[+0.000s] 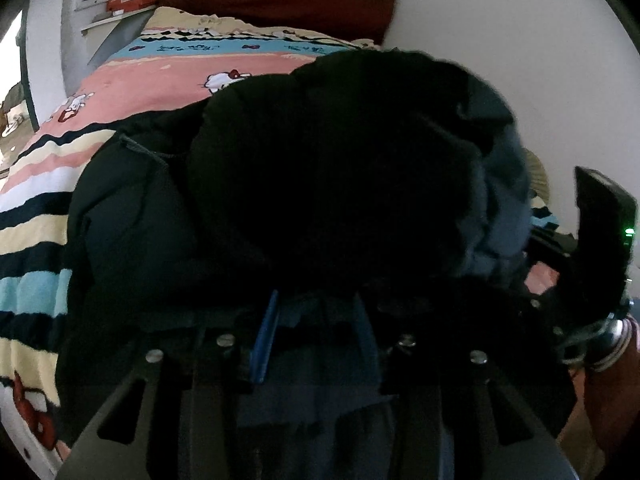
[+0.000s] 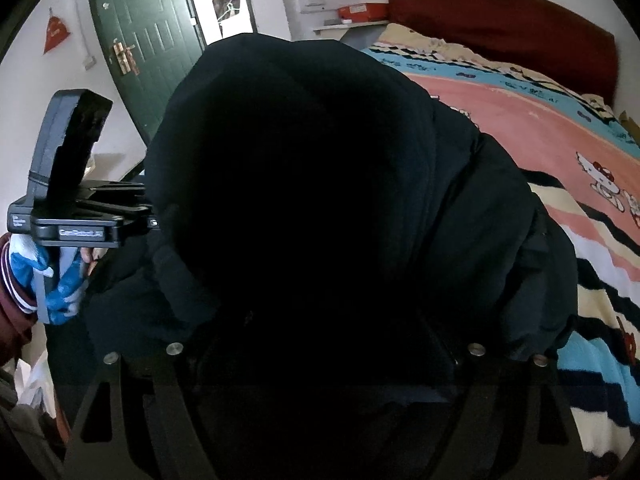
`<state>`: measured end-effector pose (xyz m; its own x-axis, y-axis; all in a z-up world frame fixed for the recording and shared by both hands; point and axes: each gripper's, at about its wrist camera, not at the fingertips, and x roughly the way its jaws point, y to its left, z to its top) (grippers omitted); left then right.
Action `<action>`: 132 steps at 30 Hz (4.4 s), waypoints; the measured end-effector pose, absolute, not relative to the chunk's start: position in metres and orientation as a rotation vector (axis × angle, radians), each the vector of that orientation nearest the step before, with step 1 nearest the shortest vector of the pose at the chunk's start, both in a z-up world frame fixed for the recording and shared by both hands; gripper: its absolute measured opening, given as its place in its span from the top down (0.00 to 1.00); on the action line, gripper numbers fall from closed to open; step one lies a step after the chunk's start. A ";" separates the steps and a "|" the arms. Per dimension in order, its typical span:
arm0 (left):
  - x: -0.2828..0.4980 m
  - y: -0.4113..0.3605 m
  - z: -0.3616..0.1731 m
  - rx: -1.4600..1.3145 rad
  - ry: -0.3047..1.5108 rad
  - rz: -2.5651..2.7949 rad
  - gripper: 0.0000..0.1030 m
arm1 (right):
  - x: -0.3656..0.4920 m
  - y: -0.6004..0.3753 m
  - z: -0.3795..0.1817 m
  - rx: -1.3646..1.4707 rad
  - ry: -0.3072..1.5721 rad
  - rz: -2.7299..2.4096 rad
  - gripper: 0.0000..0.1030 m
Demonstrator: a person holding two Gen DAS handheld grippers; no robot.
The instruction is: Fold large clothes
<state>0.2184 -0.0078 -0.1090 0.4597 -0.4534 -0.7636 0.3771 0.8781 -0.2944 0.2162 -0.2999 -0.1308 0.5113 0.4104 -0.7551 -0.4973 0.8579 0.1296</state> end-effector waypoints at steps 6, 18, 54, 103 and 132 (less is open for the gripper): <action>0.213 0.015 -0.083 -0.127 0.915 -0.501 0.64 | 0.216 -0.305 -0.127 -0.087 0.867 0.541 0.19; 0.308 0.020 -0.029 -0.138 0.820 -0.494 0.64 | 0.227 -0.329 -0.040 -0.115 0.737 0.565 0.18; 0.277 -0.038 -0.154 0.041 0.863 -0.543 0.63 | 0.274 -0.325 -0.162 -0.002 0.867 0.418 0.16; 0.204 -0.071 -0.121 0.061 0.946 -0.497 0.61 | 0.224 -0.319 -0.151 -0.056 0.928 0.338 0.15; 0.142 -0.009 -0.096 0.056 0.952 -0.391 0.49 | 0.150 -0.338 -0.120 0.004 0.898 0.198 0.08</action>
